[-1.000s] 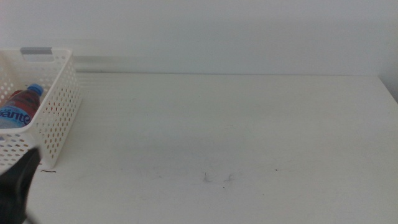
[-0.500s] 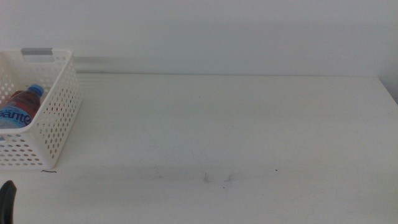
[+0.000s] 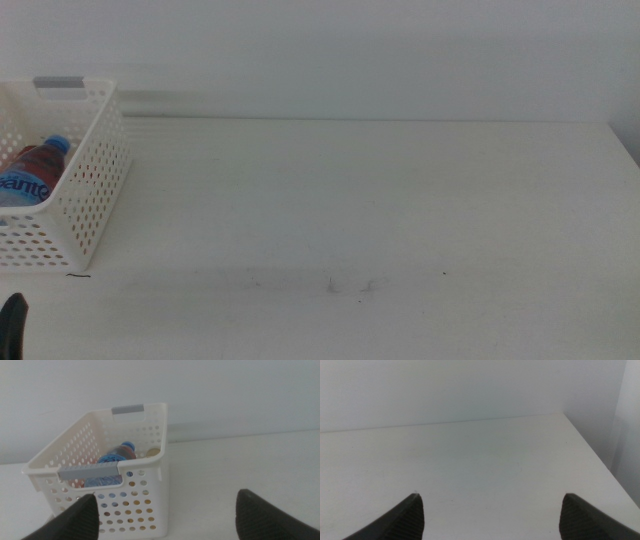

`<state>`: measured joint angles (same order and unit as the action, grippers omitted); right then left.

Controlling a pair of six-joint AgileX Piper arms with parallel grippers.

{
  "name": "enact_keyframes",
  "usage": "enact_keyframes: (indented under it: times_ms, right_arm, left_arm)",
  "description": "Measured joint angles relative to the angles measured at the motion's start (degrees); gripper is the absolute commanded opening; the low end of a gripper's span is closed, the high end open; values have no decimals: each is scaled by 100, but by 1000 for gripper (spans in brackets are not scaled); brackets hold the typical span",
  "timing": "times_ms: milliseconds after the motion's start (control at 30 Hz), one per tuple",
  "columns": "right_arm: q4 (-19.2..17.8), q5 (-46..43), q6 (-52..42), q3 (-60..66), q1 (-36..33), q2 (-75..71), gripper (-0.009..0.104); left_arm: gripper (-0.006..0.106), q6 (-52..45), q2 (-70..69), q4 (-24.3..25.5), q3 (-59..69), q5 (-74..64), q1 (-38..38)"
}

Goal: Use arms to grab the bottles and put them into the dustbin to the left of the table.

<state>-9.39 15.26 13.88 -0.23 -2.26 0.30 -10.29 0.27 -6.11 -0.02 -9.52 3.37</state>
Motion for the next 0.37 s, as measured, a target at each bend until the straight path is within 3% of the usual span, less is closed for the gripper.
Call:
enact_keyframes:
  times_ms: [367]
  right_arm:
    - [0, 23, 0, 0, 0, 0, 88]
  left_arm:
    - [94, 0, -9, 20, 0, 86, -35]
